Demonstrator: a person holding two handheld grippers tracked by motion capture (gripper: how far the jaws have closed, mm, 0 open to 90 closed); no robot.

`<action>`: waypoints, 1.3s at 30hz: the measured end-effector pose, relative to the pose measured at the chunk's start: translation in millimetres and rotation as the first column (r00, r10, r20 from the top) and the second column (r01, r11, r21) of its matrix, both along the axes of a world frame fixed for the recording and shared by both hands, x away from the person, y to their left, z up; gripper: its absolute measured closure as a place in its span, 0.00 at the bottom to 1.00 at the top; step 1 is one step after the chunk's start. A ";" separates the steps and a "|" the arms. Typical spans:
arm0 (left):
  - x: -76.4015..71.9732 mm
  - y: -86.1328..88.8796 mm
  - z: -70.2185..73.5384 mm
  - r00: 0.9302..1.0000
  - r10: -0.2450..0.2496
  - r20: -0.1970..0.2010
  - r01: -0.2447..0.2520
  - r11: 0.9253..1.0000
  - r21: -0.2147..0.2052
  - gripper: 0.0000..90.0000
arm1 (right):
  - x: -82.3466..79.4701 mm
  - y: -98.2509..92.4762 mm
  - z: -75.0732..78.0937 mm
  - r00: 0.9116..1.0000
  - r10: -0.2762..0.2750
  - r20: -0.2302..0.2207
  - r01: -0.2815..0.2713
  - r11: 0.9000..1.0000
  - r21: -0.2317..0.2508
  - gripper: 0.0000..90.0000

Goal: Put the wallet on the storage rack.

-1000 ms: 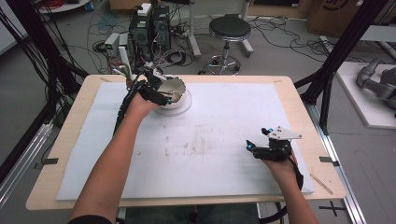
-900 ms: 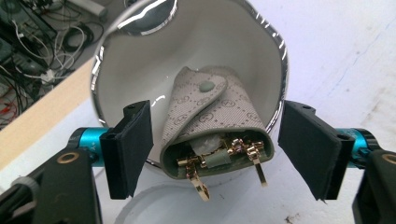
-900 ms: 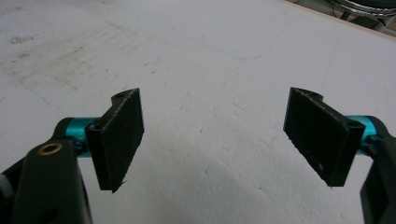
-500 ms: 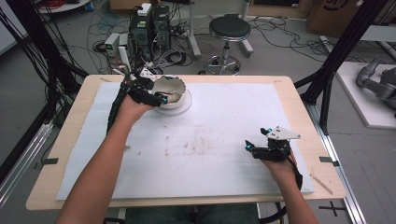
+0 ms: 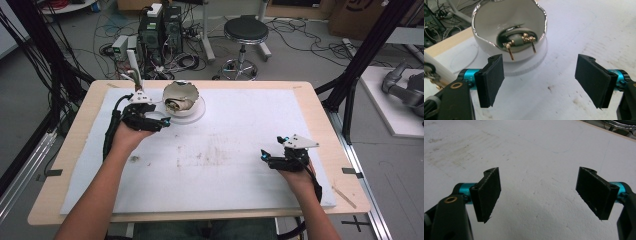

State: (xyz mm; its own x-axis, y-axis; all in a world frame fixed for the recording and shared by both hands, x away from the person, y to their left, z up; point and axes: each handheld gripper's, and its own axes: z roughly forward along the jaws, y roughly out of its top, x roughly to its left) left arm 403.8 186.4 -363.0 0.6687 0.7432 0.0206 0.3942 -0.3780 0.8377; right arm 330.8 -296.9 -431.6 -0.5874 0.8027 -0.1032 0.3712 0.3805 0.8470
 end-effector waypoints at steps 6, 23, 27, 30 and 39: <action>-17.2 9.6 -14.1 1.000 -0.002 0.003 0.002 0.999 -0.042 0.25 | 1.8 1.8 -0.8 1.000 0.008 -0.004 -0.008 1.000 -0.007 0.23; -47.6 18.5 -37.0 0.999 -0.050 0.014 0.051 0.988 -0.145 0.22 | 1.3 3.2 -1.1 1.000 0.029 -0.002 -0.029 0.999 -0.014 0.23; -45.1 19.8 -43.4 0.997 -0.070 0.025 0.073 0.987 -0.145 0.20 | 2.6 3.5 -2.2 1.000 0.029 -0.006 -0.029 0.999 -0.016 0.23; -43.8 20.9 -48.9 0.997 -0.075 0.021 0.077 0.986 -0.149 0.19 | 3.1 4.2 -2.8 1.000 0.025 -0.013 -0.026 0.999 -0.024 0.23; -45.6 23.5 -51.9 0.993 -0.104 0.048 0.110 0.981 -0.162 0.17 | 1.2 6.1 -0.9 0.999 0.033 0.004 -0.032 0.999 -0.023 0.23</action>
State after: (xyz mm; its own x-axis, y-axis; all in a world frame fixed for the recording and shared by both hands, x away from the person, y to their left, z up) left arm 358.1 209.9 -415.0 0.7457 0.6628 -0.0681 0.3245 -0.2720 0.9059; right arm 332.0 -290.9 -432.5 -0.6126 0.7805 -0.1243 0.3544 0.4119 0.8395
